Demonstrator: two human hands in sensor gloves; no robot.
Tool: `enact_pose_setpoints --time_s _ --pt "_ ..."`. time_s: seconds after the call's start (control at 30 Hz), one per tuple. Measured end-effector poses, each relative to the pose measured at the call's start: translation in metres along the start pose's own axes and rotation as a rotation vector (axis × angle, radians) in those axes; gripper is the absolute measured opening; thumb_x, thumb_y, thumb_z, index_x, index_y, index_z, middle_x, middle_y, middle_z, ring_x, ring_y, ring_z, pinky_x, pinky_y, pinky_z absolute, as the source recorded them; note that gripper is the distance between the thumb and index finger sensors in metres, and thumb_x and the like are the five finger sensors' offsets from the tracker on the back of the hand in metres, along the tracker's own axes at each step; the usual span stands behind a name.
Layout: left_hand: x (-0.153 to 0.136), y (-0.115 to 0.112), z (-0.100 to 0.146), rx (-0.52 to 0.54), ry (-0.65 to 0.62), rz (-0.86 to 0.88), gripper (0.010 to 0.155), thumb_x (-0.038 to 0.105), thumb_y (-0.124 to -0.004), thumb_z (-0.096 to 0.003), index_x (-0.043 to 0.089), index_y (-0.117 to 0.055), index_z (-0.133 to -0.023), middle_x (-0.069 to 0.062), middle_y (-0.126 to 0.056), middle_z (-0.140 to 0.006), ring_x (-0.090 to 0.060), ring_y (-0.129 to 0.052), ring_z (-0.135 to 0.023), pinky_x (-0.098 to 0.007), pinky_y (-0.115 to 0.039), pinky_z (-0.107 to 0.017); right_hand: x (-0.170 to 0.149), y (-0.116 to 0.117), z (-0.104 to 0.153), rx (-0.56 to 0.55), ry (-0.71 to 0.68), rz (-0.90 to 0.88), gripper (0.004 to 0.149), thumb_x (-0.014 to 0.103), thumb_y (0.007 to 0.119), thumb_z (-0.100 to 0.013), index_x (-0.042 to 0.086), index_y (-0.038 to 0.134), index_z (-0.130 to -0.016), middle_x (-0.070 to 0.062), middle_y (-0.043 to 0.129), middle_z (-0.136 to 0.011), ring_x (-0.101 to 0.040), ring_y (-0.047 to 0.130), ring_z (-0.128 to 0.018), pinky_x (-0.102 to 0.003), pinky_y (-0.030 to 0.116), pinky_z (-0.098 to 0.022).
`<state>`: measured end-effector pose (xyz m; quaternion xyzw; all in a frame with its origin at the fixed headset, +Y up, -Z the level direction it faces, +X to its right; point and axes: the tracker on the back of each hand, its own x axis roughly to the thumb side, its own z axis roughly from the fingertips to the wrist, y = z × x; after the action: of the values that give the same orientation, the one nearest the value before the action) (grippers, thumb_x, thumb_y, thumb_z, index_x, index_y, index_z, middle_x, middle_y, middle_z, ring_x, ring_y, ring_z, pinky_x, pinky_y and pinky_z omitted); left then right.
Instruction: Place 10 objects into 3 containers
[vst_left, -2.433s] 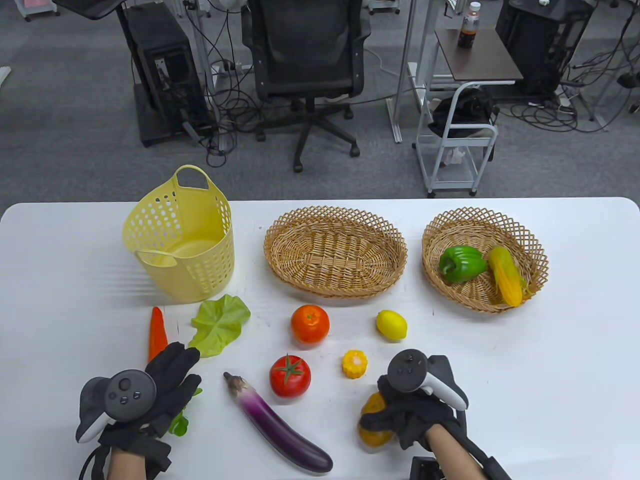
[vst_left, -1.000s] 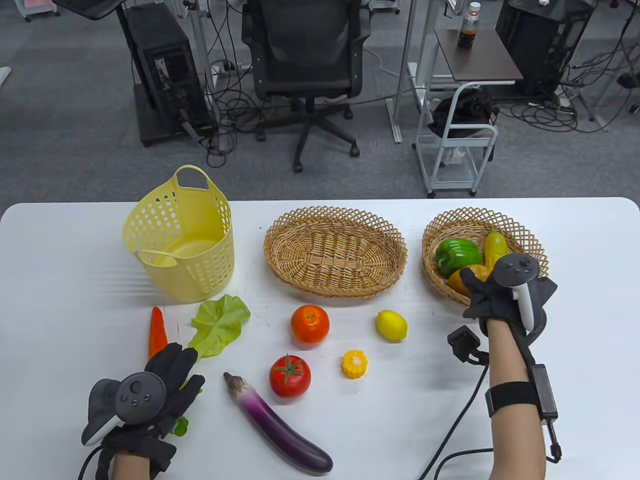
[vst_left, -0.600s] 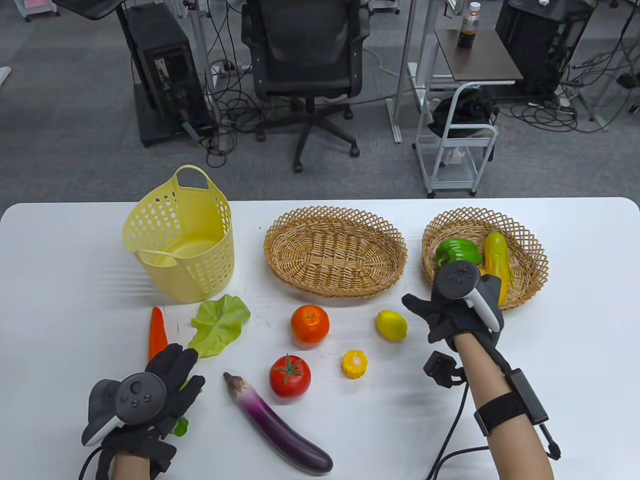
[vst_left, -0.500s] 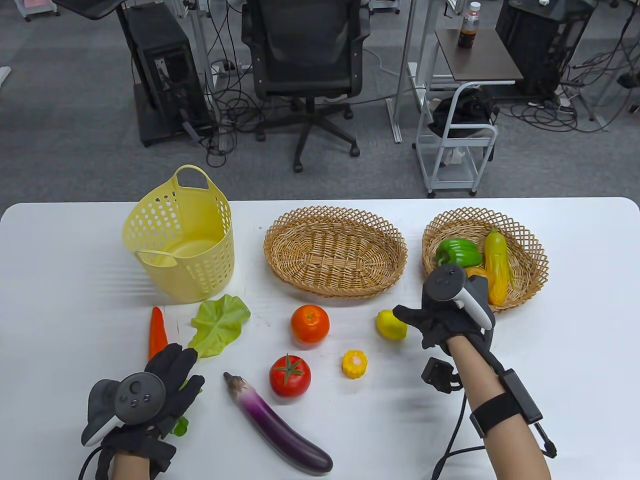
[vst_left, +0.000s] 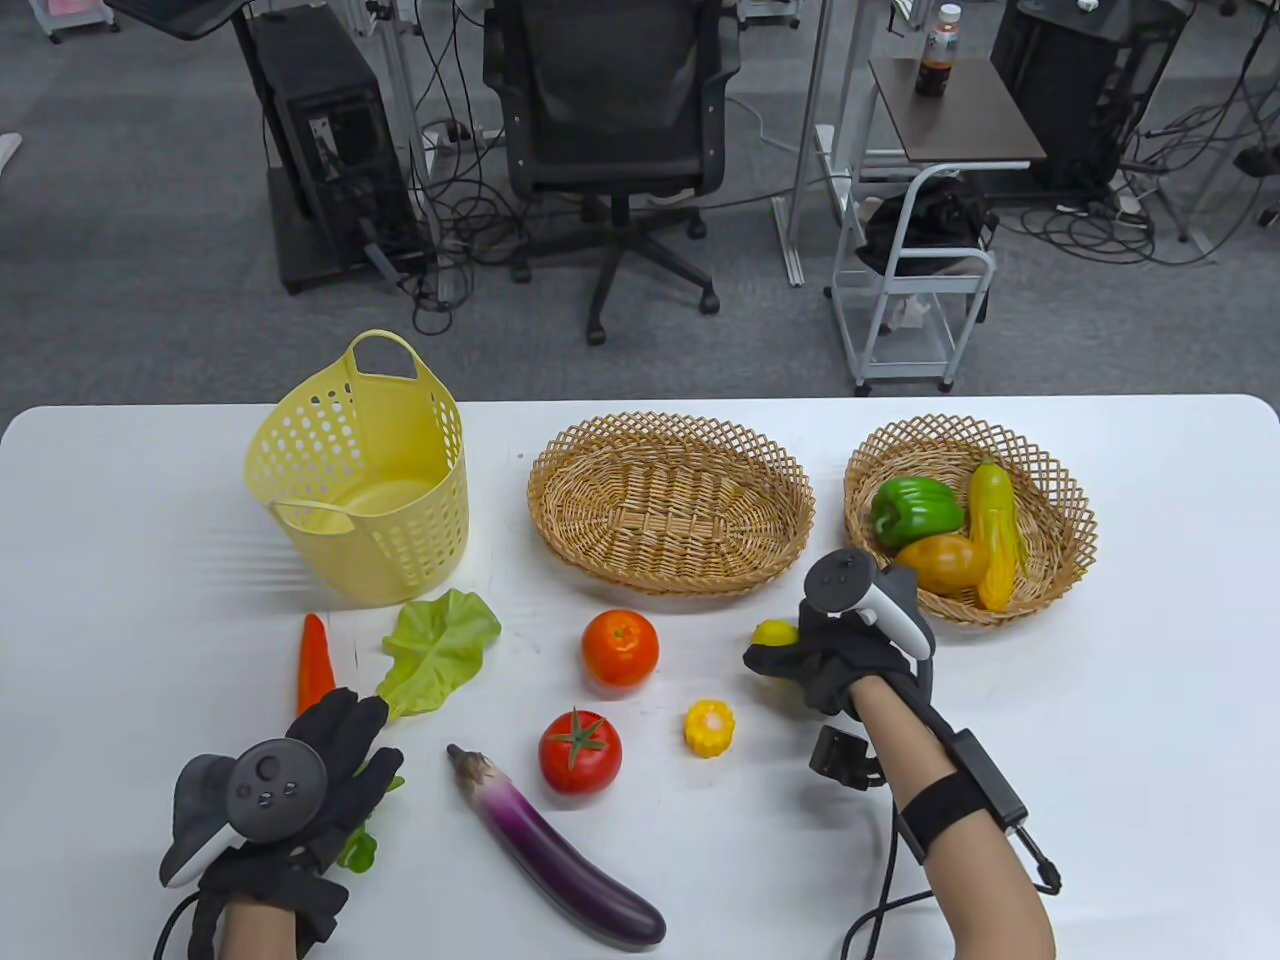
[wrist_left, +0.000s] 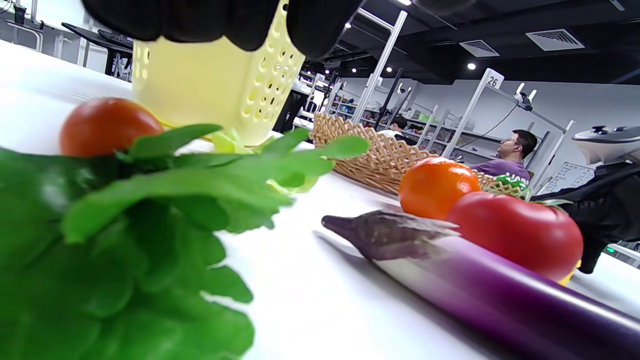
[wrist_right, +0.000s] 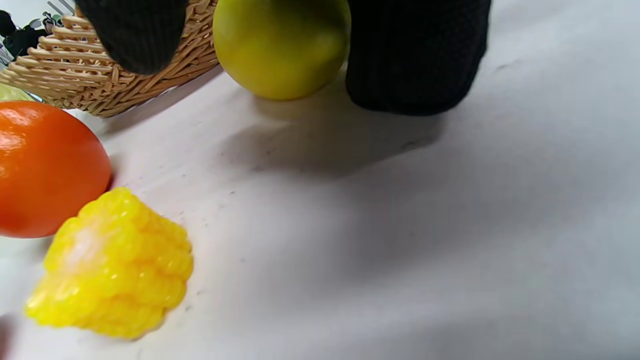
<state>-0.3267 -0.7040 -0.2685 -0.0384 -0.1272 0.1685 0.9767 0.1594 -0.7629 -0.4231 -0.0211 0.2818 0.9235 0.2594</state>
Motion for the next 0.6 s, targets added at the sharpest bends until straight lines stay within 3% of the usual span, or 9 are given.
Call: enact_pose_setpoints --time_s 0.27,0.6 --pt "0.0002 -0.001 -0.0007 -0.015 0.012 -0.002 0.064 0.05 -0.054 -0.0634 0.011 -0.054 -0.114 -0.029 -0.049 -0.117 -0.058 -0.052 -0.104 -0.067 -0.058 -0.067 0.0028 0.0053 -0.0033 -0.03 0.01 0.098 0.088 0.057 0.072 -0.053 0.02 0.021 -0.113 -0.033 0.041 -0.109 -0.039 0.082 -0.068 -0.038 0.082 -0.049" --pt "-0.0011 -0.002 -0.002 -0.025 0.017 0.002 0.064 0.05 -0.054 -0.0635 0.011 -0.054 -0.114 -0.03 -0.049 -0.117 -0.058 -0.052 -0.104 -0.067 -0.058 -0.067 -0.0005 0.0062 -0.0037 -0.082 0.02 0.095 0.078 0.05 0.074 -0.054 0.02 0.031 -0.112 -0.028 0.047 -0.106 -0.034 0.084 -0.063 -0.035 0.083 -0.046"
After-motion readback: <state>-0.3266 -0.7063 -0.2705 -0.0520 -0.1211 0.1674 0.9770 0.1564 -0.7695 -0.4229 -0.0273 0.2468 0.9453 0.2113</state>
